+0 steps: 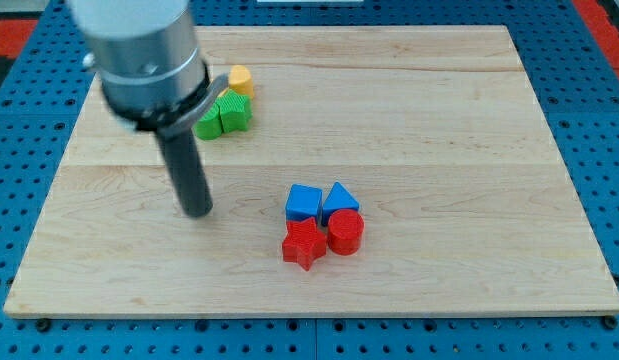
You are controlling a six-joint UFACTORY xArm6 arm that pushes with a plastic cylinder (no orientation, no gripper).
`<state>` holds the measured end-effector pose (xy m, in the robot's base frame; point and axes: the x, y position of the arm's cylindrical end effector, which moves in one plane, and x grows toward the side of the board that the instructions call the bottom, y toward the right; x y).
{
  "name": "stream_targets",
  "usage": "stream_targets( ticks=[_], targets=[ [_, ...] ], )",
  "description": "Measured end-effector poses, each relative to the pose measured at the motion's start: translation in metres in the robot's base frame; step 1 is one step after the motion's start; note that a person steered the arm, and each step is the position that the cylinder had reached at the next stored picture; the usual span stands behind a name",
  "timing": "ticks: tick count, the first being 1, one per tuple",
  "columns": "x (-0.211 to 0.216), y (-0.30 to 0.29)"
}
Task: Slide the red star and red circle to the center
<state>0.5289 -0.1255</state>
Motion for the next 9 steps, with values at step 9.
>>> stream_targets(
  ticks=[9],
  targets=[
    [0.028,0.221]
  ],
)
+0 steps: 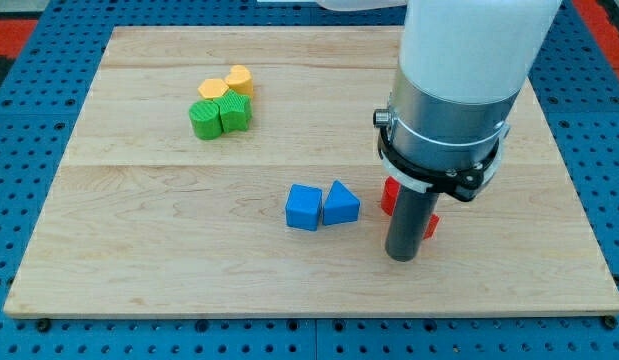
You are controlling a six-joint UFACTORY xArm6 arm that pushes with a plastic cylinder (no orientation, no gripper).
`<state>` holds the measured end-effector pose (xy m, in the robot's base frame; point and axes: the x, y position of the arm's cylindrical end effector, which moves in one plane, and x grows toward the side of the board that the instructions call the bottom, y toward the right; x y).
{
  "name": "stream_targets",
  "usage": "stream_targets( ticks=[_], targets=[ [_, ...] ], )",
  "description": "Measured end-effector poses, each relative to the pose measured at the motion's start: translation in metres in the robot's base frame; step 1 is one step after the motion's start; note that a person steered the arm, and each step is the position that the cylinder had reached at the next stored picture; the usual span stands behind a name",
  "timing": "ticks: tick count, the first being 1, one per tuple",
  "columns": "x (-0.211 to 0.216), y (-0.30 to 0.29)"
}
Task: Slide the red star and red circle to the center
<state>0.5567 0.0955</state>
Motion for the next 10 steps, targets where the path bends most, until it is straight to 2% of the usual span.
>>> stream_targets(
  ticks=[1,4,6,7,8,9,10],
  targets=[
    [-0.010,0.010],
    [-0.089,0.010],
    [-0.067,0.016],
    [-0.064,0.062],
    [-0.079,0.098],
    [-0.094,0.060],
    [-0.103,-0.005]
  ],
)
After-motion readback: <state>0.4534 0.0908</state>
